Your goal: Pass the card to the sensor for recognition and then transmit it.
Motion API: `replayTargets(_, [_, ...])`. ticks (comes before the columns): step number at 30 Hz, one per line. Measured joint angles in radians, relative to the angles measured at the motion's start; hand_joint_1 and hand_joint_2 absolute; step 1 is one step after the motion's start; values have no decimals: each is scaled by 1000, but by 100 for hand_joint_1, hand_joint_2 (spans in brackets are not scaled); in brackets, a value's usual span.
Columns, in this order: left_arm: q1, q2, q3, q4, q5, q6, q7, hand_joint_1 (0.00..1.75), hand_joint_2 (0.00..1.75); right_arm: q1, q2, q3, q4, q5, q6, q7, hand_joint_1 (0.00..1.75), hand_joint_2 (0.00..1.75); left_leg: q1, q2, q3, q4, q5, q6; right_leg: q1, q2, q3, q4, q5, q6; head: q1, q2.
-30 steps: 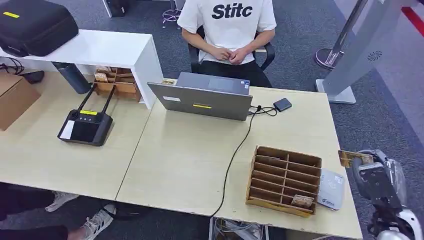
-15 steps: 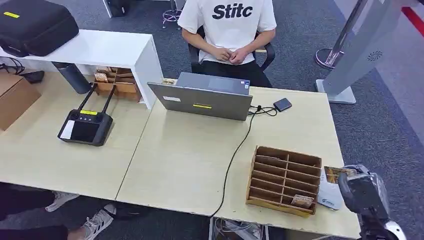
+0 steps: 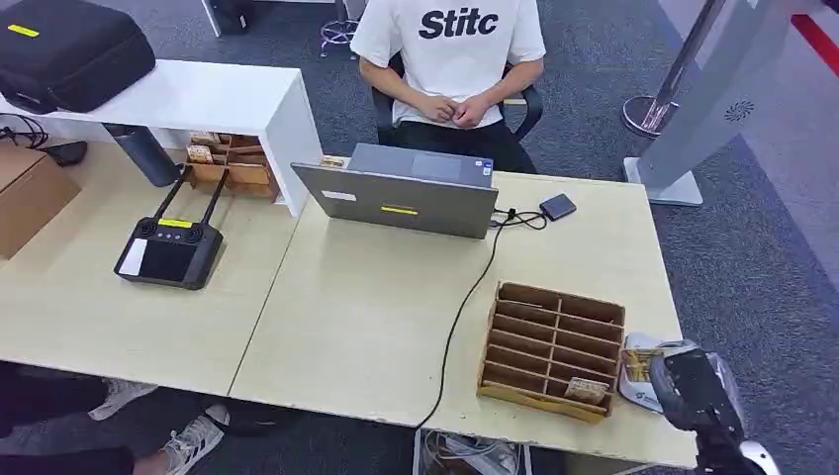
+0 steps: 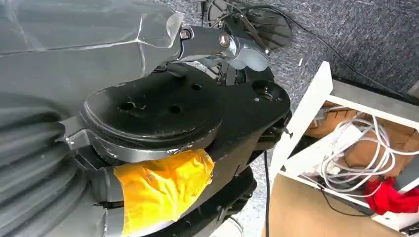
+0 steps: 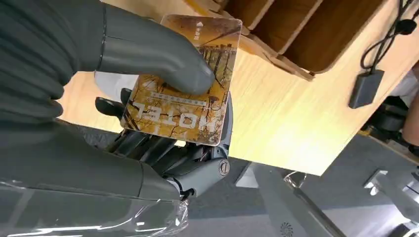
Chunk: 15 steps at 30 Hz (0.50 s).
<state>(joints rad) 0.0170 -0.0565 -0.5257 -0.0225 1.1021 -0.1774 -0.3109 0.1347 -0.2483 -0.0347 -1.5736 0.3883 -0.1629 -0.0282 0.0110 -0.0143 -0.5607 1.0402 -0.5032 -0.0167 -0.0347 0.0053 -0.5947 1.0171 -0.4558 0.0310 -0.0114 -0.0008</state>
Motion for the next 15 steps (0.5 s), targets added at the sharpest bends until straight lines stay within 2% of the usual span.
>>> replayTargets(6, [2, 4, -11, 0, 8, -6, 6, 0, 175, 0, 0, 14, 20, -5, 18, 41, 175, 175, 0, 0, 0, 0, 1, 0, 0, 0, 0, 0, 0, 0, 1, 0])
replayTargets(15, [9, 8, -33, 0, 19, -13, 6, 0, 175, 0, -2, 21, 34, -20, 4, 53, 175, 175, 0, 0, -1, 0, 1, 0, 0, 0, -1, 0, 0, 0, 0, 0])
